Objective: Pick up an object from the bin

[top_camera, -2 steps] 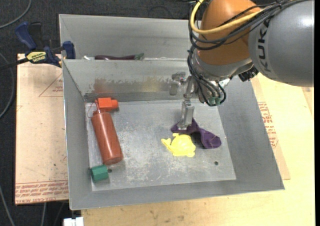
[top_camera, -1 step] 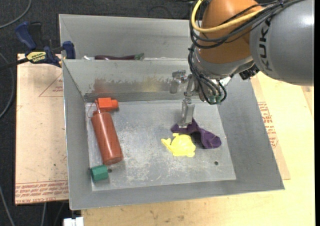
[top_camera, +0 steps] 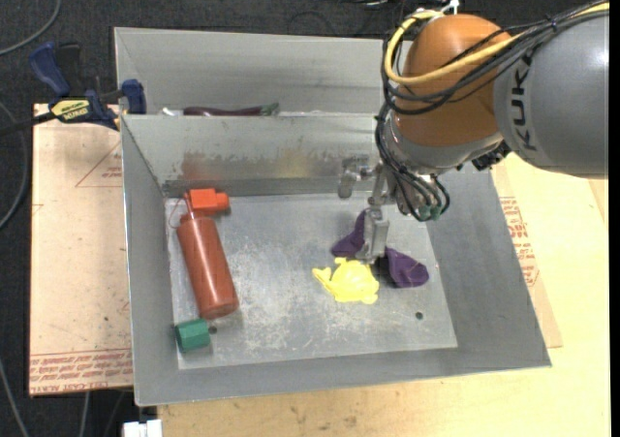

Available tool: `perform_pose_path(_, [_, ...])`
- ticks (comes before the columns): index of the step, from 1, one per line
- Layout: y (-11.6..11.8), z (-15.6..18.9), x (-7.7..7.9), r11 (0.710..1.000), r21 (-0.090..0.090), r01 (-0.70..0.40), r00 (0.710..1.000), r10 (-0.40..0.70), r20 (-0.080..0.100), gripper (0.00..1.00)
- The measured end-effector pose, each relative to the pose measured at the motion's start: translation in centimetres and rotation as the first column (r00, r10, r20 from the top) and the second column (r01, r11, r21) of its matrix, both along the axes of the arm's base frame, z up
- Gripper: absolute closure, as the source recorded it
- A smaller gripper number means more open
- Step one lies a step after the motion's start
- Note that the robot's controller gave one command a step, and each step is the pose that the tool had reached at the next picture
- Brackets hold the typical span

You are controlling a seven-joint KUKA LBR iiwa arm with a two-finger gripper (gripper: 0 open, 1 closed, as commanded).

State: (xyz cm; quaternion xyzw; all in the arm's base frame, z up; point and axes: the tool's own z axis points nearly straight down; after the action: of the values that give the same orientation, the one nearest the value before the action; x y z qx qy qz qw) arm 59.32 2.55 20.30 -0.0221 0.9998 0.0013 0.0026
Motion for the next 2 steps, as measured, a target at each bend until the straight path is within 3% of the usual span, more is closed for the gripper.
perform_pose_path(1, [-3.7,-3.3,1.1,0.998,-0.001,-0.060,0.998,0.060,-0.001,0.00])
perform_pose_path(2, [-4.1,-6.9,0.7,0.979,-0.004,-0.205,0.979,0.205,0.000,0.00])
